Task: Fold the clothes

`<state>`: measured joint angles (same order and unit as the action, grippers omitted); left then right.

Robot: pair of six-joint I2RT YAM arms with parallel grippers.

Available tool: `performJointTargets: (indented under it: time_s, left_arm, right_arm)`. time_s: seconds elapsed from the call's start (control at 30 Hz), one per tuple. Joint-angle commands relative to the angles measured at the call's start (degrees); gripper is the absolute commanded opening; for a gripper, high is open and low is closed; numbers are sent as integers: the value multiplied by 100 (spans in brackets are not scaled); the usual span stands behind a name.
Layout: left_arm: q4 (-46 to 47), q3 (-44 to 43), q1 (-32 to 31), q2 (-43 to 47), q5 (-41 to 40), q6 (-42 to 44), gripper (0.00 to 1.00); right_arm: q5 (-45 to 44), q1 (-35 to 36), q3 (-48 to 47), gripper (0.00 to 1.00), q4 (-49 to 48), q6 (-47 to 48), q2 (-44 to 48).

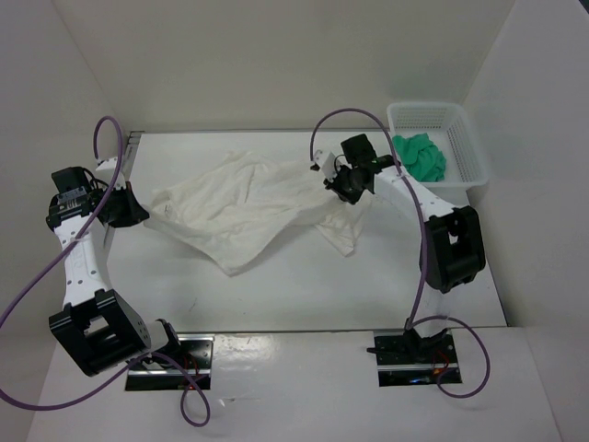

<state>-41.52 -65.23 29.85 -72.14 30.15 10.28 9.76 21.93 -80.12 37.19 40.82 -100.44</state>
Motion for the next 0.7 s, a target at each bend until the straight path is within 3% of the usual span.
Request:
performJointTargets:
  time_s: [0.0,0.13,0.27,0.47,0.6,0.67]
  left_arm:
    - [100,81,-14,7,149,0,0]
    - [100,81,-14,7,149,0,0]
    - [100,81,-14,7,149,0,0]
    - [100,81,-14,7,201,0,0]
    - [100,81,-14,60,202,0,0]
    - [100,81,-14,60,202,0,0]
  right_arm:
    - [-201,-22,-600,18,-537,-353,-238]
    - [-938,30,-550,53,-1037,-899,-257]
    - [-1889,223,-101,73,-1583,-1023,94]
    - [-1100,547,346,69,-784,-839,701]
    - [-915,672,550,45,-608,-777,886]
    - [-844,672,602,43,-608,-777,886]
